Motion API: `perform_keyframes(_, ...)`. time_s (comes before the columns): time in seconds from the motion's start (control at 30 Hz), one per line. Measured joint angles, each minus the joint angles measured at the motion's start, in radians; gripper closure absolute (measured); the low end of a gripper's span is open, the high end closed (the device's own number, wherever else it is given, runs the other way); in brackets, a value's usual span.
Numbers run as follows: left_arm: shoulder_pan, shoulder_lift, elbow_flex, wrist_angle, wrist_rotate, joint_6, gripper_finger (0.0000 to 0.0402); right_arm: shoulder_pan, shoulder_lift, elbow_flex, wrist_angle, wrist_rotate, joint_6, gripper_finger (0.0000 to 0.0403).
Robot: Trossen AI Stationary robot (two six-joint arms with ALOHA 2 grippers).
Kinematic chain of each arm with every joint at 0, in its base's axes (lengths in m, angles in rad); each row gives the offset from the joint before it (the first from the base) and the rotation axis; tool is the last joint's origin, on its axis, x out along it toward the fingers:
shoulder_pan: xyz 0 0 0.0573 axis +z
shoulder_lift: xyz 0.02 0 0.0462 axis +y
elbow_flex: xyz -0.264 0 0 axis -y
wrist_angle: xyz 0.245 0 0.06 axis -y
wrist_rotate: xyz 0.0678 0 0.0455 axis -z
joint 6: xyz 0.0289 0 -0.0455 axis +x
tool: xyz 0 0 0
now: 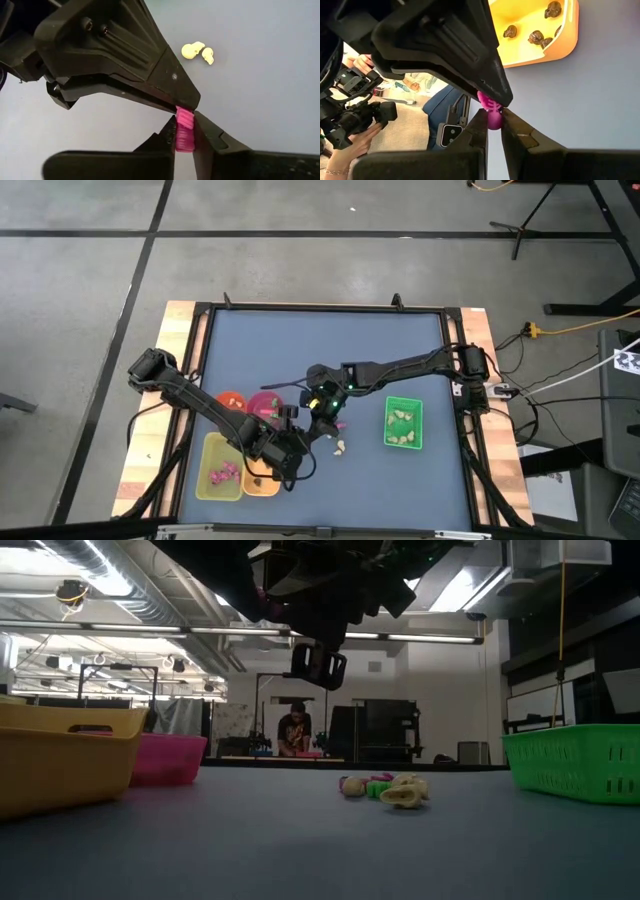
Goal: Sort Halloween decoration
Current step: Put the pink skeleton toy into the light yellow bin
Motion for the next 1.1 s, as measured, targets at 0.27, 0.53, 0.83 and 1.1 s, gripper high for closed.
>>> perform_keyframes(0.27, 0.0, 0.0, 0.0, 0.0, 0.0, 0.0, 0.0385, 0.0, 0.0, 0.0, 0.0, 0.0, 0.0, 0.0372)
perform_keyframes(0.53, 0.0, 0.0, 0.0, 0.001, 0.025, 0.0, 0.0383, 0.0, 0.0, 0.0, 0.005, 0.004, 0.0, 0.0308)
perform_keyframes(0.83, -0.005, 0.0, 0.0, -0.046, 0.291, -0.063, 0.0382, -0.001, 0.0, 0.0, -0.053, 0.132, -0.09, 0.0236)
perform_keyframes(1.1, -0.045, 0.0, 0.0, -0.265, 0.624, -0.316, 0.0382, -0.001, 0.0, 0.0, -0.208, 0.227, -0.255, 0.0236)
